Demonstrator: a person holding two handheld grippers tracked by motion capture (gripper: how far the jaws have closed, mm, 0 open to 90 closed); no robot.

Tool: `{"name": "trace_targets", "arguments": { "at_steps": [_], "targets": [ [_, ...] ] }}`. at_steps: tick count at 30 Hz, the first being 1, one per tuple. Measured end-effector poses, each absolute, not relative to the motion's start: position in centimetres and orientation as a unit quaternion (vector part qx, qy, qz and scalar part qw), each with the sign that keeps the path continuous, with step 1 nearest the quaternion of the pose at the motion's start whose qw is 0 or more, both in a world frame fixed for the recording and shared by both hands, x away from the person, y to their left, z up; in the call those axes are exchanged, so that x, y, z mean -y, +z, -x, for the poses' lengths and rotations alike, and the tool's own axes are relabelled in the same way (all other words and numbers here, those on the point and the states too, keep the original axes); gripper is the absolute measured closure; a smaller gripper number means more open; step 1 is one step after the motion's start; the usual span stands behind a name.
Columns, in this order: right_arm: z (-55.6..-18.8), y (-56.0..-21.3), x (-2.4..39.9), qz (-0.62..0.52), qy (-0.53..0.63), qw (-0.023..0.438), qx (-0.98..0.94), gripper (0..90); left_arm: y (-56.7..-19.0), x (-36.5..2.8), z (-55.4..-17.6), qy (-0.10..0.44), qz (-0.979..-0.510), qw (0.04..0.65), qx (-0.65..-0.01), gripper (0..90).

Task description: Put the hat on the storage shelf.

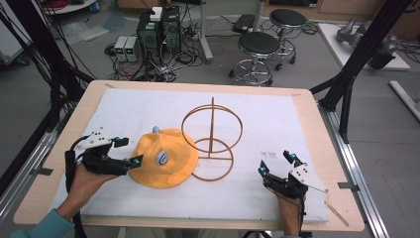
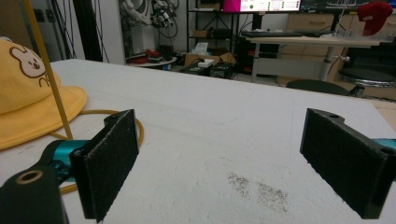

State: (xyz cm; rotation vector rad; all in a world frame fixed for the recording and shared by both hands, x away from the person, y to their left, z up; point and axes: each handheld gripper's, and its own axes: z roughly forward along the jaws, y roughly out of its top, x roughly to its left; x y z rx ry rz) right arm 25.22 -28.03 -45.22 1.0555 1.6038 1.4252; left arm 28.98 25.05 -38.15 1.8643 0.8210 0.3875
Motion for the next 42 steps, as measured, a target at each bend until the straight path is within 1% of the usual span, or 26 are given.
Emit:
{"name": "trace_targets", "arguments": {
  "at_steps": [13,19,21,26,29,31,33,34,35,38,42],
  "targets": [
    [-25.2,-45.2,28.0,-0.410,0.556,0.368,-0.622,10.3,-41.0,-24.5,-28.0,0.169,-0.779,0.498,-0.343,14.6],
    [-25.2,-45.2,28.0,-0.411,0.557,0.368,-0.622,10.4,-41.9,-23.8,-27.9,0.164,-0.788,0.488,-0.339,19.2],
    [-25.2,-45.2,28.0,-0.411,0.557,0.367,-0.622,10.4,-42.0,-23.7,-27.9,0.169,-0.791,0.483,-0.335,25.1],
    [-25.2,-45.2,28.0,-0.412,0.557,0.367,-0.620,10.4,-42.2,-23.6,-28.2,0.170,-0.792,0.482,-0.333,32.9],
    [-25.2,-45.2,28.1,-0.413,0.558,0.366,-0.620,10.4,-42.3,-23.6,-28.5,0.165,-0.794,0.482,-0.333,40.2],
    [-25.2,-45.2,28.0,-0.413,0.558,0.366,-0.620,10.4,-42.4,-23.6,-28.6,0.156,-0.795,0.483,-0.332,48.0],
    [-25.2,-45.2,28.0,-0.413,0.558,0.366,-0.620,10.4,-42.5,-23.5,-28.7,0.156,-0.797,0.484,-0.325,58.7],
    [-25.2,-45.2,28.0,-0.413,0.557,0.366,-0.620,10.4,-42.5,-23.4,-28.7,0.153,-0.798,0.486,-0.321,66.0],
    [-25.2,-45.2,28.0,-0.413,0.558,0.366,-0.620,10.4,-42.6,-23.2,-28.7,0.156,-0.800,0.483,-0.320,70.7],
    [-25.2,-45.2,28.0,-0.413,0.558,0.366,-0.620,10.4,-42.7,-23.1,-28.9,0.154,-0.803,0.481,-0.318,80.3],
    [-25.2,-45.2,28.1,-0.413,0.558,0.367,-0.620,10.4,-42.5,-23.4,-28.9,0.147,-0.798,0.488,-0.323,84.2]
  ]
}}
